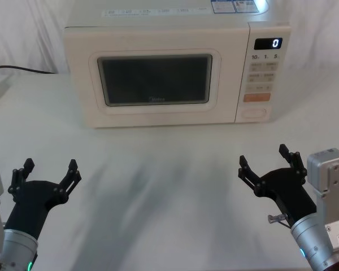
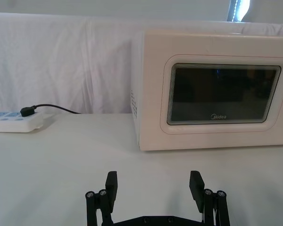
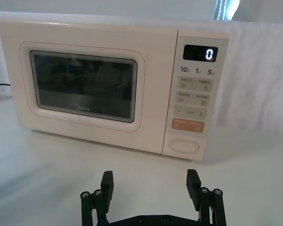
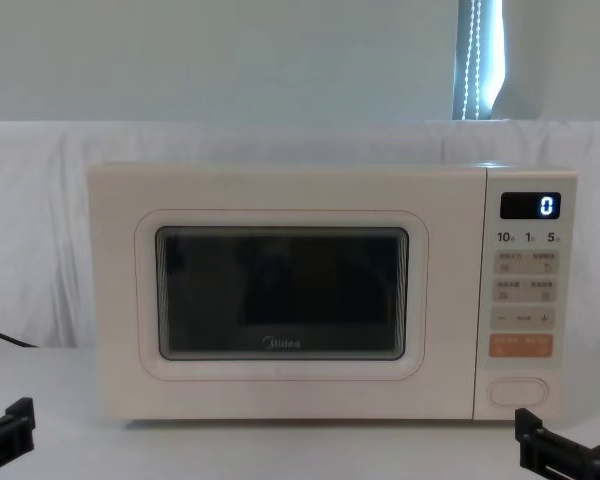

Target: Press the button to open the microwave door with one hand; close the microwave door with the other hand.

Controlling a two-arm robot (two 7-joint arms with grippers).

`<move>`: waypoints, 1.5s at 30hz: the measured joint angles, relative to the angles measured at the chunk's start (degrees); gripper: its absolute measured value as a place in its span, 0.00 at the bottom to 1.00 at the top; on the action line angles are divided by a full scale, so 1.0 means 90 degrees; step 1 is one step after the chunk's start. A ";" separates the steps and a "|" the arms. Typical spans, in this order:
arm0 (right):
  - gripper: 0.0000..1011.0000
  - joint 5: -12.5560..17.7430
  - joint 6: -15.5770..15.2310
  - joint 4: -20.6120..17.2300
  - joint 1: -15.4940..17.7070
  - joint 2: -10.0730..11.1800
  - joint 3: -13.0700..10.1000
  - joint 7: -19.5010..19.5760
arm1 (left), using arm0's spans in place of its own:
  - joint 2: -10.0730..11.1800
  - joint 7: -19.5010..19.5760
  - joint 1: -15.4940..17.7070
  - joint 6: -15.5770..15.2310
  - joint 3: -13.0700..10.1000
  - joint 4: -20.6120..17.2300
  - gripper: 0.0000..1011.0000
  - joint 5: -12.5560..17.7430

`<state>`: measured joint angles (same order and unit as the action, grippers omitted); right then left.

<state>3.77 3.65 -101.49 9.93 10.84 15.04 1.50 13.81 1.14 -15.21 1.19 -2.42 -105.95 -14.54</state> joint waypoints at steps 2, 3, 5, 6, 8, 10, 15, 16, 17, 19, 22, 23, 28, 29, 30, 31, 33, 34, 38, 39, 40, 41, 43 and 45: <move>0.99 0.0000 0.0000 0.0000 0.0000 0.0000 0.0000 0.0000 | 0.0000 0.0000 0.0000 0.0000 0.0000 0.0000 0.99 0.0000; 0.99 0.0000 0.0000 0.0000 0.0000 0.0000 0.0000 0.0000 | 0.0000 0.0000 0.0000 0.0000 0.0000 0.0000 0.99 0.0000; 0.99 0.0000 0.0000 0.0000 0.0000 0.0000 0.0000 0.0000 | 0.0000 0.0000 0.0000 0.0000 0.0000 0.0000 0.99 0.0000; 0.99 0.0000 0.0000 0.0000 0.0000 0.0000 0.0000 0.0000 | 0.0000 0.0000 0.0000 0.0000 0.0000 0.0000 0.99 0.0000; 0.99 0.0000 0.0000 0.0000 0.0000 0.0000 0.0000 0.0000 | 0.0000 0.0000 0.0000 0.0000 0.0000 0.0000 0.99 0.0000; 0.99 0.0000 0.0000 0.0000 0.0000 0.0000 0.0000 0.0000 | 0.0000 0.0000 0.0000 0.0000 0.0000 0.0000 0.99 0.0000; 0.99 0.0000 0.0000 0.0000 0.0000 0.0000 0.0000 0.0000 | 0.0000 0.0000 0.0000 0.0000 0.0000 0.0000 0.99 0.0000; 0.99 0.0000 0.0000 0.0000 0.0000 0.0000 0.0000 0.0000 | 0.0000 0.0000 0.0000 0.0000 0.0000 0.0000 0.99 0.0000; 0.99 0.0000 0.0000 0.0000 0.0000 0.0000 0.0000 0.0000 | 0.0000 0.0000 0.0000 0.0000 0.0000 0.0000 0.99 0.0000; 0.99 0.0000 0.0000 0.0000 0.0000 0.0000 0.0000 0.0000 | 0.0000 0.0000 0.0000 0.0000 0.0000 0.0000 0.99 0.0000; 0.99 0.0000 0.0000 0.0000 0.0000 0.0000 0.0000 0.0000 | 0.0000 0.0000 0.0000 0.0000 0.0000 0.0000 0.99 0.0000; 0.99 0.0000 0.0000 0.0000 0.0000 0.0000 0.0000 0.0000 | 0.0000 0.0000 0.0000 0.0000 0.0000 0.0000 0.99 0.0000; 0.99 0.0000 0.0000 0.0000 0.0000 0.0000 0.0000 0.0000 | 0.0000 0.0000 0.0000 0.0000 0.0000 0.0000 0.99 0.0000; 0.99 0.0000 0.0000 0.0000 0.0000 0.0000 0.0000 0.0000 | 0.0000 0.0000 0.0000 0.0000 0.0000 0.0000 0.99 0.0000; 0.99 0.0000 0.0000 0.0000 0.0000 0.0000 0.0000 0.0000 | 0.0000 0.0000 0.0000 0.0000 0.0000 0.0000 0.99 0.0000; 0.99 0.0000 0.0000 0.0000 0.0000 0.0000 0.0000 0.0000 | 0.0000 0.0000 0.0000 0.0000 0.0000 0.0000 0.99 0.0000; 0.99 0.0000 0.0000 0.0000 0.0000 0.0000 0.0000 0.0000 | 0.0000 0.0000 0.0000 0.0000 0.0000 0.0000 0.99 0.0000; 0.99 0.0000 0.0000 0.0000 0.0000 0.0000 0.0000 0.0000 | 0.0000 0.0000 0.0000 0.0000 0.0000 0.0000 0.99 0.0000; 0.99 0.0000 0.0000 0.0000 0.0000 0.0000 0.0000 0.0000 | 0.0000 0.0000 0.0000 0.0000 0.0000 0.0000 0.99 0.0000; 0.99 0.0000 0.0000 0.0000 0.0000 0.0000 0.0000 0.0000 | 0.0000 0.0000 0.0000 0.0000 0.0000 0.0000 0.99 0.0000; 0.99 0.0000 0.0000 0.0000 0.0000 0.0000 0.0000 0.0000 | 0.0000 0.0000 0.0000 0.0000 0.0000 0.0000 0.99 0.0000; 0.99 0.0000 0.0000 0.0000 0.0000 0.0000 0.0000 0.0000 | 0.0000 0.0000 0.0000 0.0000 0.0000 0.0000 0.99 0.0000; 0.99 0.0000 0.0000 0.0000 0.0000 0.0000 0.0000 0.0000 | 0.0000 0.0000 0.0000 0.0000 0.0000 0.0000 0.99 0.0000; 0.99 0.0000 0.0000 0.0000 0.0000 0.0000 0.0000 0.0000 | 0.0000 0.0000 0.0000 0.0000 0.0000 0.0000 0.99 0.0000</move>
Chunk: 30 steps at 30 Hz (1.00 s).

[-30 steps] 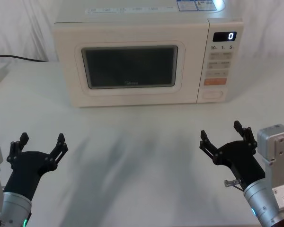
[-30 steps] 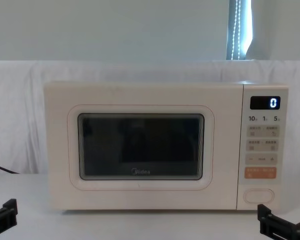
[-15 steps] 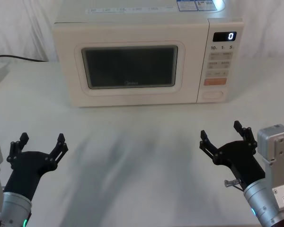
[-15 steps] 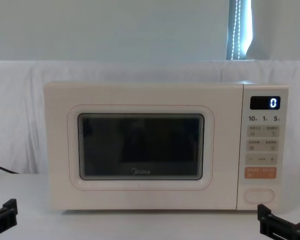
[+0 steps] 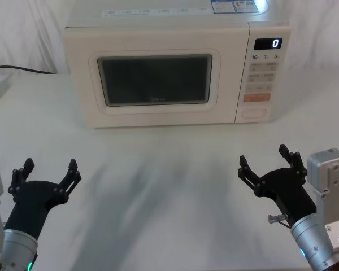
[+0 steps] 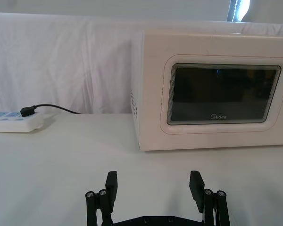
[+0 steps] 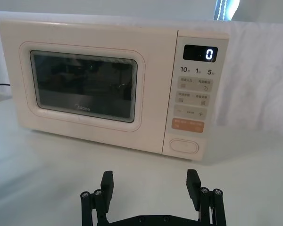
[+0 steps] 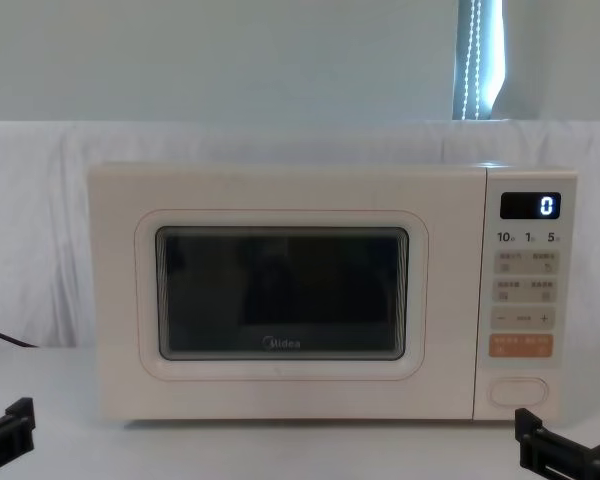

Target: Press the button to open the microwave door with one hand; close the microwave door with the other hand.

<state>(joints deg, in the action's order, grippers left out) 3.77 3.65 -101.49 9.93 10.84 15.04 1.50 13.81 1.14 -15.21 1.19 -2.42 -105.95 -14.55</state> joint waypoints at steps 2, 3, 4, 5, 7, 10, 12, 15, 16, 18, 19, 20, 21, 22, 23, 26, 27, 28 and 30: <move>0.99 0.0000 0.0000 0.0000 0.0000 0.0000 0.0000 0.0000 | 0.0000 0.0000 0.0000 0.0000 0.0000 0.0000 0.99 0.0000; 0.99 0.0000 0.0000 0.0000 0.0000 0.0000 0.0000 0.0000 | 0.0000 0.0000 0.0000 0.0000 0.0000 0.0000 0.99 0.0000; 0.99 0.0000 0.0000 0.0000 0.0000 0.0000 0.0000 0.0000 | 0.0000 0.0000 0.0000 0.0000 0.0000 0.0000 0.99 0.0000; 0.99 0.0000 0.0000 0.0000 -0.0001 0.0000 0.0000 0.0000 | 0.0000 0.0000 0.0000 0.0000 0.0000 0.0000 0.99 0.0000; 0.99 0.0000 0.0000 0.0000 0.0000 0.0000 0.0000 0.0000 | 0.0000 0.0000 0.0000 0.0000 0.0000 0.0000 0.99 0.0000; 0.99 0.0000 0.0000 0.0000 0.0000 0.0000 0.0000 0.0000 | 0.0000 0.0000 0.0000 0.0000 0.0000 0.0000 0.99 0.0000; 0.99 0.0000 0.0000 0.0000 0.0000 0.0000 0.0000 0.0000 | 0.0000 0.0000 0.0000 0.0000 0.0000 0.0000 0.99 0.0000; 0.99 0.0000 0.0000 0.0000 0.0000 0.0000 0.0000 0.0000 | 0.0000 0.0000 0.0000 0.0000 0.0000 0.0000 0.99 0.0000; 0.98 0.0000 0.0000 0.0000 0.0000 0.0000 0.0000 0.0000 | 0.0000 0.0000 0.0000 0.0000 0.0000 0.0000 0.99 0.0000; 0.97 0.0000 0.0000 0.0000 0.0000 0.0000 0.0000 0.0000 | 0.0000 0.0000 0.0000 0.0000 0.0000 0.0000 0.99 0.0000; 0.94 0.0000 0.0000 0.0000 0.0000 0.0000 0.0000 0.0000 | 0.0000 0.0000 0.0000 0.0000 0.0000 0.0000 0.99 0.0000; 0.92 0.0000 0.0000 0.0000 0.0000 0.0000 0.0000 0.0000 | -0.0001 0.0000 0.0000 0.0000 0.0000 0.0000 0.99 0.0000; 0.90 0.0000 0.0000 0.0000 0.0000 0.0000 0.0000 0.0000 | 0.0000 0.0000 0.0000 0.0000 0.0000 0.0000 0.99 0.0000; 0.86 0.0000 0.0000 0.0000 0.0000 0.0000 0.0000 0.0000 | 0.0000 0.0000 0.0000 0.0000 0.0000 0.0000 0.99 0.0000; 0.85 0.0000 0.0000 0.0000 0.0000 0.0000 0.0000 0.0000 | 0.0000 0.0000 0.0000 0.0000 0.0000 0.0000 0.99 0.0000; 0.76 0.0000 0.0000 0.0000 0.0000 0.0000 0.0000 0.0000 | 0.0000 0.0000 0.0000 0.0000 0.0000 0.0000 0.99 0.0000; 0.73 0.0000 0.0000 0.0000 0.0000 0.0000 0.0000 0.0000 | 0.0000 0.0000 0.0000 0.0000 0.0000 0.0000 0.99 0.0000; 0.69 0.0000 0.0000 0.0000 0.0000 0.0000 0.0000 0.0000 | 0.0000 0.0000 0.0000 0.0000 0.0000 0.0000 0.99 0.0000; 0.63 0.0000 0.0000 0.0000 0.0000 0.0000 0.0000 0.0000 | 0.0000 0.0000 0.0000 0.0000 0.0000 0.0000 0.99 0.0000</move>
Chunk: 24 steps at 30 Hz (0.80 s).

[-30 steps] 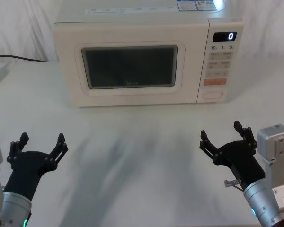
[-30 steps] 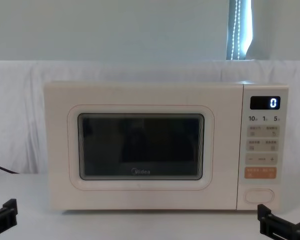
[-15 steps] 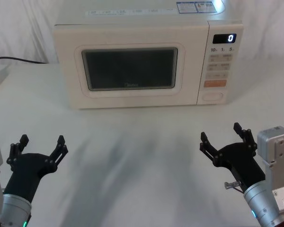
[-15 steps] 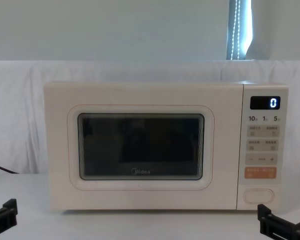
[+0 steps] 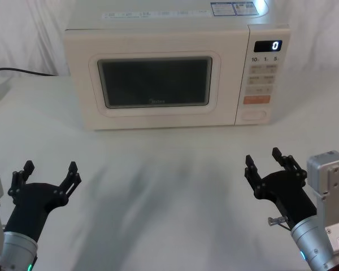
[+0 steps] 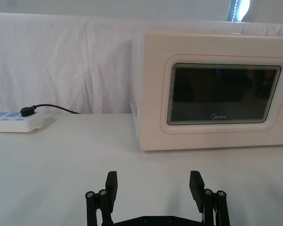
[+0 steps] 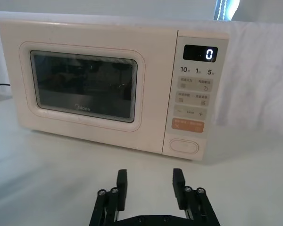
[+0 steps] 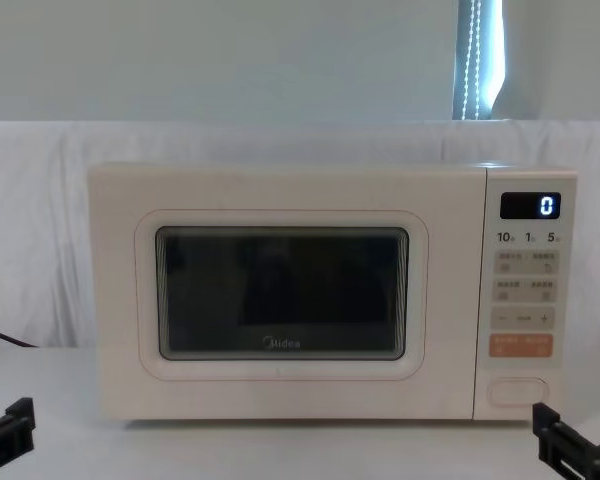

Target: Press the button to open the microwave door with one hand; close the microwave door with the other hand.

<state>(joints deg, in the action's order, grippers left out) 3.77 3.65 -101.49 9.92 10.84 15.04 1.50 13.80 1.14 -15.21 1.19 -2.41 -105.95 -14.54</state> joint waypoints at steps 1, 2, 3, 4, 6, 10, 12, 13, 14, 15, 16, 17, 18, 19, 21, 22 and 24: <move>0.61 0.0000 0.0000 0.0000 0.0000 0.0000 0.0000 0.0000 | 0.0000 0.0000 0.0000 0.0000 0.0000 0.0000 0.99 0.0000; 0.57 0.0000 0.0000 0.0000 0.0000 0.0000 0.0000 0.0000 | 0.0000 0.0000 0.0000 0.0000 0.0000 0.0000 0.99 0.0000; 0.53 0.0000 0.0000 0.0000 0.0000 0.0000 0.0000 0.0000 | 0.0000 0.0000 0.0000 0.0000 0.0000 0.0000 0.99 0.0000; 0.52 0.0000 0.0000 0.0000 0.0000 0.0000 0.0000 0.0000 | 0.0000 0.0000 0.0000 0.0000 0.0000 0.0000 0.99 0.0000; 0.44 0.0000 0.0001 0.0000 0.0001 0.0000 0.0000 0.0000 | 0.0000 0.0000 0.0000 0.0000 -0.0001 0.0000 0.99 0.0000; 0.34 0.0000 0.0000 0.0000 0.0000 0.0000 0.0000 0.0000 | 0.0000 0.0000 0.0000 0.0000 0.0000 0.0000 0.99 0.0000; 0.28 0.0000 0.0000 0.0000 0.0000 0.0000 0.0000 0.0000 | 0.0000 0.0000 0.0000 0.0000 0.0000 0.0000 0.99 0.0000; 0.27 0.0000 0.0000 0.0000 0.0000 0.0000 0.0000 0.0000 | 0.0000 0.0000 0.0000 0.0000 0.0000 0.0000 0.99 0.0000; 0.21 0.0000 0.0000 0.0000 0.0000 0.0000 0.0000 0.0000 | 0.0000 0.0000 0.0000 0.0000 0.0000 0.0000 0.99 0.0000; 0.17 0.0000 0.0000 0.0000 0.0000 0.0000 0.0000 0.0000 | 0.0000 0.0000 0.0000 0.0000 0.0000 0.0000 0.99 0.0000; 0.15 0.0000 0.0000 0.0000 0.0000 0.0000 0.0000 0.0000 | 0.0000 0.0000 0.0000 0.0000 0.0000 0.0000 0.99 0.0000; 0.12 0.0000 0.0000 0.0000 0.0000 0.0000 0.0000 0.0000 | 0.0000 0.0000 0.0000 0.0000 0.0000 0.0000 0.99 0.0000; 0.09 0.0000 0.0000 0.0000 0.0000 0.0000 0.0000 0.0000 | 0.0000 0.0000 0.0000 0.0000 0.0000 0.0000 0.99 0.0000; 0.09 0.0000 0.0000 0.0000 0.0000 0.0000 0.0000 0.0000 | 0.0000 0.0000 0.0000 0.0000 0.0000 0.0000 0.99 0.0000; 0.01 0.0000 0.0000 0.0000 0.0000 0.0000 0.0000 0.0000 | 0.0000 0.0000 0.0000 0.0000 0.0000 0.0000 0.99 0.0000; 0.00 0.0000 0.0000 0.0000 0.0000 0.0000 0.0000 0.0000 | 0.0000 0.0000 0.0000 0.0000 0.0000 0.0000 0.99 0.0000; 0.00 0.0000 0.0000 0.0000 0.0000 0.0000 0.0000 0.0000 | 0.0000 0.0000 0.0000 0.0000 0.0000 0.0000 0.99 0.0000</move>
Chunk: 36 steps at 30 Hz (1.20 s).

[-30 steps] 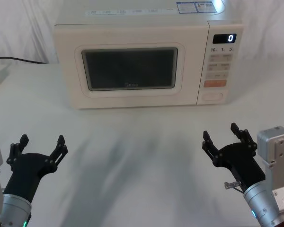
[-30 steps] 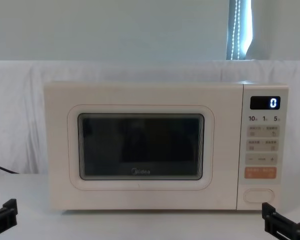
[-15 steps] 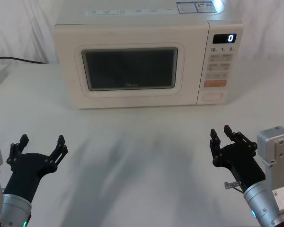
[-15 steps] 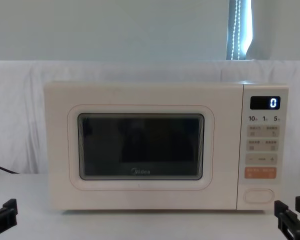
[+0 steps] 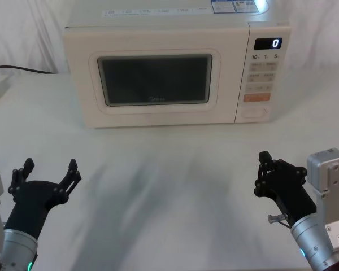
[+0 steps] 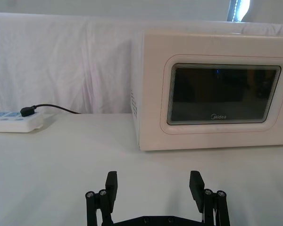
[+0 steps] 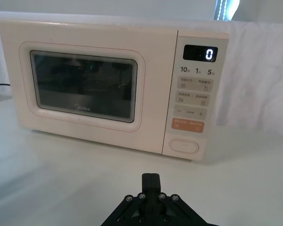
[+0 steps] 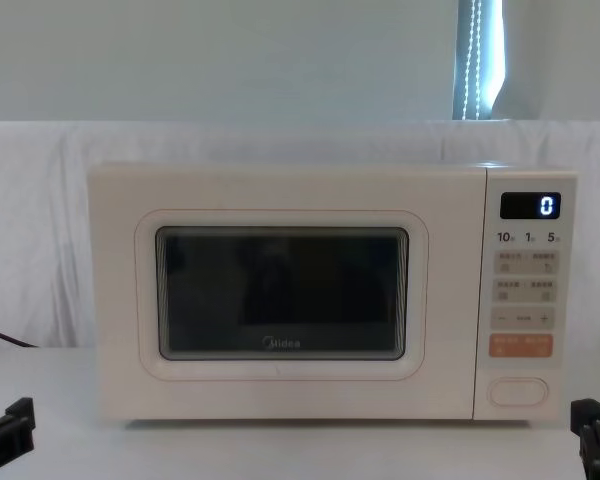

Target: Press the button to open the microwave door with one hand; close the microwave door with the other hand.

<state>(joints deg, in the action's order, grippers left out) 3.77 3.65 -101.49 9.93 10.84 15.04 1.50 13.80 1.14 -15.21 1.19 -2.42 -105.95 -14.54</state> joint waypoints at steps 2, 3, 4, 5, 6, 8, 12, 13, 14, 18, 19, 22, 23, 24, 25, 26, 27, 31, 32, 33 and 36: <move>0.00 0.0000 0.0000 0.0000 0.0000 0.0000 0.0000 0.0000 | 0.0000 0.0000 0.0000 0.0000 0.0000 0.0000 0.99 0.0000; 0.00 0.0000 0.0000 0.0000 0.0000 0.0000 0.0000 0.0000 | 0.0000 0.0000 0.0000 0.0000 0.0000 0.0000 0.99 0.0000; 0.00 0.0000 0.0000 0.0000 -0.0001 0.0000 0.0000 0.0000 | 0.0000 0.0000 0.0000 0.0000 0.0000 0.0000 0.99 0.0000; 0.00 0.0000 0.0000 0.0000 0.0000 0.0000 0.0000 0.0000 | 0.0000 0.0000 0.0000 0.0000 0.0000 0.0000 0.99 0.0000; 0.00 0.0000 0.0000 0.0000 0.0000 0.0000 0.0000 0.0000 | 0.0000 0.0000 0.0000 0.0000 0.0000 0.0000 0.99 0.0000; 0.00 0.0000 0.0000 0.0000 0.0000 0.0000 0.0000 0.0000 | 0.0000 0.0000 0.0000 0.0000 0.0000 0.0000 0.99 0.0000; 0.00 0.0000 0.0002 0.0003 -0.0004 -0.0018 -0.0018 -0.0006 | 0.0000 0.0000 0.0000 0.0000 0.0000 0.0000 0.99 0.0000; 0.00 0.0000 0.0007 0.0016 -0.0015 -0.0033 -0.0038 -0.0017 | 0.0000 0.0000 0.0000 0.0000 0.0000 0.0000 0.99 0.0000; 0.00 0.0000 0.0021 0.0073 -0.0052 -0.0067 -0.0077 -0.0054 | 0.0000 0.0000 0.0000 0.0000 0.0001 0.0000 0.99 0.0000; 0.00 0.0006 0.0102 0.0266 -0.0200 -0.0182 -0.0162 -0.0138 | 0.0000 0.0000 0.0000 0.0000 0.0000 0.0000 0.99 0.0000; 0.00 0.0012 0.0114 0.0314 -0.0237 -0.0211 -0.0178 -0.0152 | 0.0000 0.0000 0.0000 0.0000 0.0000 0.0000 0.99 0.0000; 0.00 0.0052 0.0131 0.0492 -0.0389 -0.0323 -0.0257 -0.0198 | 0.0001 0.0000 0.0000 0.0000 0.0000 0.0000 0.99 0.0000; 0.00 0.0069 0.0127 0.0543 -0.0429 -0.0357 -0.0282 -0.0206 | 0.0000 0.0001 0.0000 0.0000 0.0000 0.0000 0.99 0.0000; 0.00 0.0102 0.0099 0.0644 -0.0509 -0.0428 -0.0337 -0.0213 | 0.0000 0.0000 0.0000 0.0000 0.0000 0.0000 0.99 0.0000; 0.00 0.0124 0.0074 0.0690 -0.0553 -0.0459 -0.0364 -0.0220 | 0.0000 0.0000 0.0000 0.0000 0.0000 0.0000 0.99 0.0000; 0.00 0.0142 0.0053 0.0737 -0.0598 -0.0490 -0.0391 -0.0227 | 0.0000 0.0000 0.0000 0.0000 0.0000 0.0000 0.99 0.0000; 0.00 0.0190 -0.0003 0.0864 -0.0705 -0.0558 -0.0453 -0.0249 | 0.0000 0.0000 0.0000 0.0000 0.0000 0.0000 0.99 0.0000; 0.00 0.0279 -0.0096 0.1191 -0.0987 -0.0699 -0.0596 -0.0311 | 0.0000 0.0000 0.0000 0.0000 0.0000 0.0000 0.99 0.0000; 0.00 0.0285 -0.0103 0.1272 -0.1055 -0.0726 -0.0622 -0.0320 | 0.0000 0.0000 0.0000 0.0000 0.0000 0.0000 0.99 0.0000; 0.00 0.0290 -0.0103 0.1439 -0.1181 -0.0779 -0.0670 -0.0335 | 0.0000 0.0000 0.0000 0.0000 0.0000 0.0000 0.99 0.0000; 0.00 0.0296 -0.0068 0.1688 -0.1368 -0.0854 -0.0727 -0.0365 | 0.0000 0.0000 0.0000 0.0000 0.0001 0.0000 0.99 0.0000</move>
<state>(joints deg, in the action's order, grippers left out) 6.43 3.03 -86.30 -2.39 3.16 8.50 -1.79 13.81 1.14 -15.21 1.19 -2.41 -105.95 -14.54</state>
